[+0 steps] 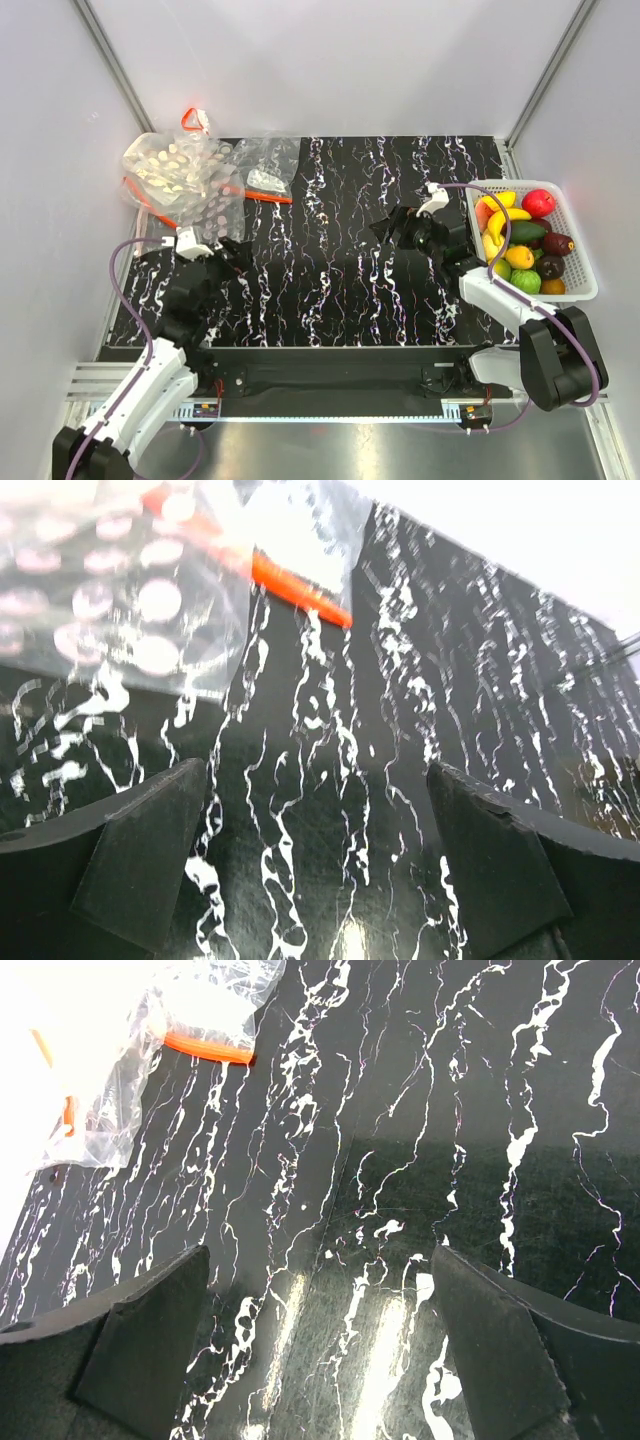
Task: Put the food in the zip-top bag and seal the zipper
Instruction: Move the zipper food storage bag to the center of the board.
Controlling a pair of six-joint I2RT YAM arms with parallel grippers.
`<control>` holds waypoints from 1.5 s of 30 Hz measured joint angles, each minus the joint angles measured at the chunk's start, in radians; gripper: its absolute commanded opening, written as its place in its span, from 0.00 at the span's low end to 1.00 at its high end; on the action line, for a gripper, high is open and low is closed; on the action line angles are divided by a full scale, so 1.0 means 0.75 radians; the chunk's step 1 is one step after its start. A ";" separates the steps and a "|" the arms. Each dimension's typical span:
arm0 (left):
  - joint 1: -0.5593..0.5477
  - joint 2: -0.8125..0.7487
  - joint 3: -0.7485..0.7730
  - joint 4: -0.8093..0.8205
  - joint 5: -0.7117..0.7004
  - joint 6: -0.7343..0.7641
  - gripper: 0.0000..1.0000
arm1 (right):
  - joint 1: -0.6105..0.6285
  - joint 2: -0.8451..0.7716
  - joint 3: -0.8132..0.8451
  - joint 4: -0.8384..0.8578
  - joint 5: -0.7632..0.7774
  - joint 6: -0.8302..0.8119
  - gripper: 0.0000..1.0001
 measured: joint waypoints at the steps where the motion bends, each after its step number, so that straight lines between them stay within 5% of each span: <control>1: 0.000 0.026 0.011 -0.019 -0.003 -0.018 0.99 | 0.000 -0.001 -0.005 0.009 -0.001 0.000 1.00; 14: 0.121 0.444 0.524 -0.457 -0.367 -0.406 0.99 | 0.000 -0.011 -0.024 0.034 0.000 -0.001 1.00; 21: 0.400 0.767 0.625 -0.482 -0.306 -0.531 0.99 | 0.000 -0.031 -0.030 0.027 0.002 -0.002 1.00; 31: 0.423 1.038 0.643 -0.391 -0.222 -0.683 0.97 | 0.000 -0.077 -0.048 0.027 0.012 -0.006 1.00; 33: 0.426 1.112 0.632 -0.330 -0.197 -0.704 0.89 | 0.000 -0.077 -0.048 0.027 0.012 -0.006 1.00; 37: 0.428 1.256 0.605 -0.212 -0.131 -0.723 0.47 | 0.000 -0.077 -0.048 0.027 0.014 -0.006 1.00; 38: 0.428 1.277 0.600 -0.190 -0.115 -0.722 0.23 | 0.000 -0.077 -0.048 0.027 0.014 -0.006 1.00; 40: 0.428 1.289 0.588 -0.142 -0.084 -0.717 0.00 | 0.000 -0.077 -0.048 0.027 0.015 -0.006 1.00; 45: 0.428 1.262 0.585 -0.077 0.019 -0.689 0.00 | 0.000 -0.077 -0.048 0.026 0.015 -0.006 1.00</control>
